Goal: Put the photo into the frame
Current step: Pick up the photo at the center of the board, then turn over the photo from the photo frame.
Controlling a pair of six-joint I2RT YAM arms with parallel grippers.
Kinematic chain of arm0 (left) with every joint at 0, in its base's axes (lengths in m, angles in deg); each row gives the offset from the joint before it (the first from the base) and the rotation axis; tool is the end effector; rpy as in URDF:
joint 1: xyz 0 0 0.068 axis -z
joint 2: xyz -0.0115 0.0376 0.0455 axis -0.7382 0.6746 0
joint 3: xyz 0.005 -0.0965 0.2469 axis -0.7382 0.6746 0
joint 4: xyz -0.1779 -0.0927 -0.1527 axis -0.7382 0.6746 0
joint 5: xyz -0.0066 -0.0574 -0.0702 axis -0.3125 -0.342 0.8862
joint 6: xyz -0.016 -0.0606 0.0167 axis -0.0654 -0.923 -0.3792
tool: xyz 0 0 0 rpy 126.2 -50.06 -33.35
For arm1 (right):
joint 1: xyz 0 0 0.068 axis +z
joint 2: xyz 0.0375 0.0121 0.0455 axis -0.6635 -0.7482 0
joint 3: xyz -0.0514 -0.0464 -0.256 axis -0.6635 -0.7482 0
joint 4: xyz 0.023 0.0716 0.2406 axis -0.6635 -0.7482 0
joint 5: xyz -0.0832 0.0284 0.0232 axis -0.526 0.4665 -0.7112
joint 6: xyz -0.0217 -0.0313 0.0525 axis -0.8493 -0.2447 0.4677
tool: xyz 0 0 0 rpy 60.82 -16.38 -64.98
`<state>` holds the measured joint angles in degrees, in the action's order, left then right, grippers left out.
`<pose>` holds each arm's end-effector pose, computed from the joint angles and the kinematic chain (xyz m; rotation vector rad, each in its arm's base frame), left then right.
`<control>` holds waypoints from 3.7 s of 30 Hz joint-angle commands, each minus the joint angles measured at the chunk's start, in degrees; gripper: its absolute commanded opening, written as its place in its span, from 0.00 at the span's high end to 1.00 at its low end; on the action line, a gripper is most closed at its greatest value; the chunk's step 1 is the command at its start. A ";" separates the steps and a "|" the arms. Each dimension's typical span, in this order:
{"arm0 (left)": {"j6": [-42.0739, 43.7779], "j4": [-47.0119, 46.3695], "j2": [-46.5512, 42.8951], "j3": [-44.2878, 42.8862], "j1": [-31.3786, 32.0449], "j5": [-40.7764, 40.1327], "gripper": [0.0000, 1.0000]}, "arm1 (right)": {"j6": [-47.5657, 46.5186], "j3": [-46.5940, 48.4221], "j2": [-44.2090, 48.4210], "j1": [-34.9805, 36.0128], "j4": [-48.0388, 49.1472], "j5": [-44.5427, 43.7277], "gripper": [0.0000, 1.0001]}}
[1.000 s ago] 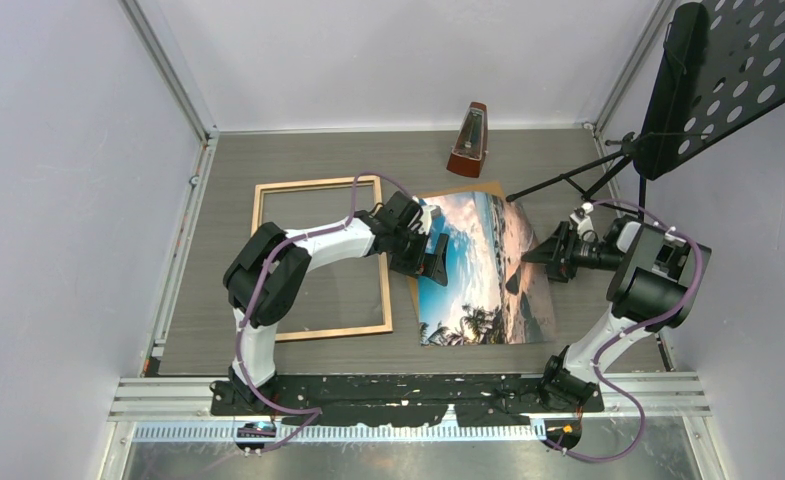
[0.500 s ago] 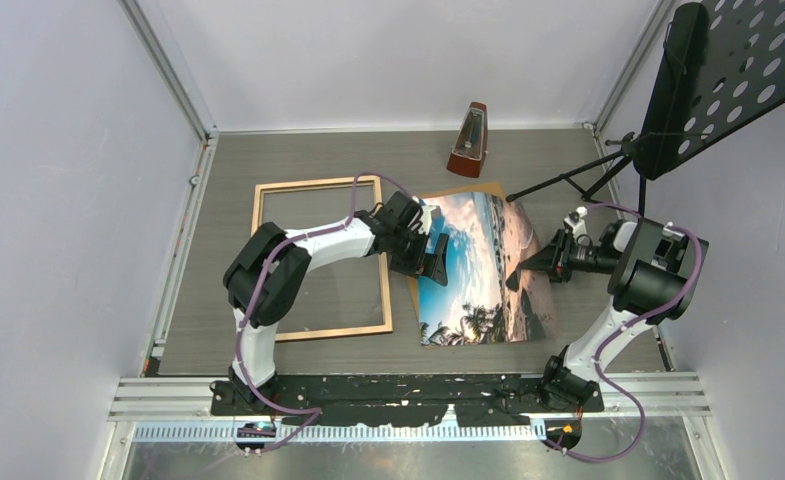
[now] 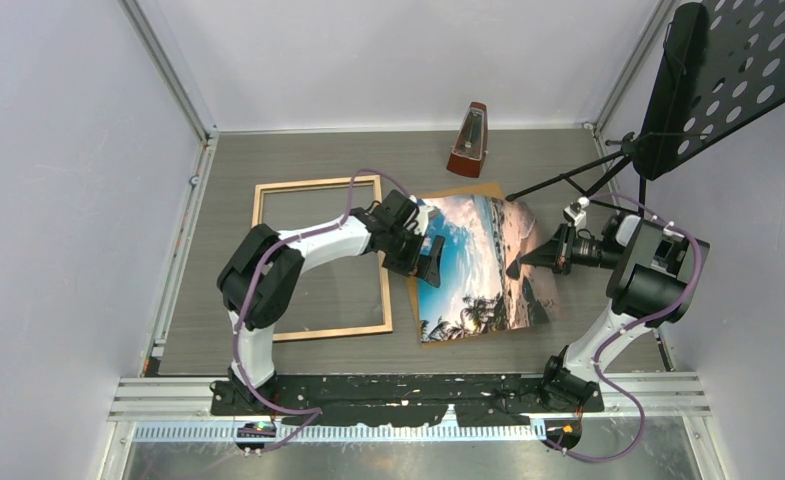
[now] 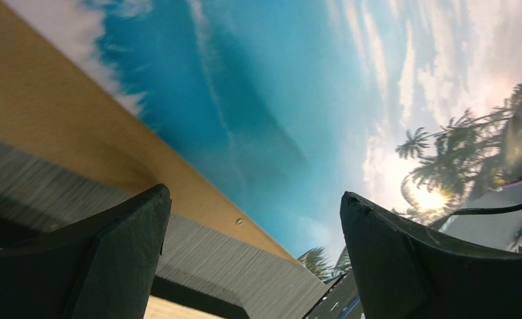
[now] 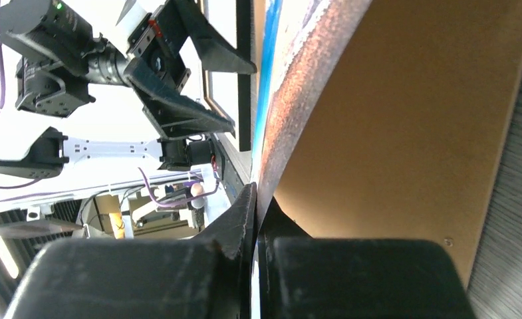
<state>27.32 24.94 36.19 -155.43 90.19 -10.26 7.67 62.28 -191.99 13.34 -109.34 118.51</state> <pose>0.2798 -0.2862 0.1611 0.6297 2.6887 -0.9372 0.2547 -0.0827 0.1434 0.2128 2.2941 1.5570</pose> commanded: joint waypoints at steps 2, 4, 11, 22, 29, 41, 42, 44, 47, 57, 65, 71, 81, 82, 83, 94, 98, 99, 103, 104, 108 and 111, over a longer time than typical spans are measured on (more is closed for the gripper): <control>5.62 5.78 -5.12 -3.39 -3.18 -3.38 0.00 | -8.75 3.16 1.16 0.17 -9.00 4.79 0.94; 7.10 7.20 -5.94 -4.65 -4.21 -4.05 0.00 | -12.83 4.16 0.30 0.19 -12.72 5.70 0.94; 10.25 10.53 -6.37 -8.29 -6.48 -2.83 0.00 | -33.49 8.39 -3.81 0.19 -32.13 8.94 0.94; 7.18 4.51 -8.75 -2.97 -7.66 5.27 0.00 | -33.78 8.50 4.35 2.46 -31.98 9.95 0.94; 6.83 2.74 -11.39 -0.01 -8.30 5.70 0.01 | -24.47 6.33 14.31 2.84 -24.09 10.14 0.94; 6.97 1.35 -12.90 -0.12 -10.36 8.26 0.00 | -37.01 6.53 20.83 5.11 -32.63 11.22 0.94; 7.44 1.87 -13.05 -0.43 -10.46 7.81 0.01 | -37.50 6.42 21.18 5.11 -32.62 11.15 0.94; 8.42 2.73 -13.32 -0.85 -10.44 6.88 0.00 | -38.27 6.11 22.40 5.10 -32.69 10.74 0.94; 10.03 3.64 -13.52 -1.32 -10.53 5.66 0.00 | -39.88 5.55 24.88 4.82 -32.69 10.40 0.94; 12.45 5.39 -13.31 -3.00 -11.21 3.84 0.00 | -20.08 1.56 42.03 4.51 -7.67 2.86 0.94; 12.30 4.60 -14.03 -2.57 -11.60 5.33 0.00 | 3.61 0.94 55.37 14.20 14.51 -8.98 0.94; 12.86 5.49 -17.77 -1.78 -12.91 4.95 0.01 | 13.24 2.87 55.10 25.24 22.74 -20.60 0.94; 7.28 15.83 -24.46 -14.04 -13.87 -1.95 0.00 | 18.61 16.81 43.42 46.68 26.55 -49.37 0.94; 6.74 18.32 -23.93 -17.47 -13.94 -2.66 0.00 | 18.77 19.23 41.13 48.13 26.55 -53.09 0.94; 6.22 20.82 -23.12 -20.85 -13.92 -3.32 0.00 | 18.96 20.66 39.98 50.83 26.23 -54.89 0.94; -8.78 20.39 -24.34 -34.43 -17.56 -0.25 0.00 | 12.91 40.73 22.11 68.18 25.47 -86.00 0.94; -17.91 16.25 -24.97 -32.62 -19.81 1.41 0.00 | 12.20 42.05 17.32 71.56 27.56 -92.34 0.94; -20.08 15.95 -24.34 -32.51 -20.67 2.85 0.00 | 12.27 42.09 16.61 71.96 27.91 -92.88 0.94; -26.20 13.10 -24.53 -28.25 -22.79 5.34 0.00 | 12.95 41.77 12.63 73.85 28.00 -94.97 0.94; -27.01 12.17 -24.72 -26.81 -23.24 5.80 0.01 | 13.55 41.69 12.29 74.15 27.89 -94.81 0.94; -28.61 9.49 -25.33 -22.69 -24.83 5.46 0.00 | 14.71 40.69 11.49 75.26 28.20 -93.95 0.94; -29.37 8.22 -25.00 -20.87 -25.13 5.47 0.00 | 14.86 40.53 11.21 76.86 28.23 -94.19 0.94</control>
<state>1.09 38.58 12.83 -177.46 65.75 -6.41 21.53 101.95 -182.31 88.18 -84.27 26.25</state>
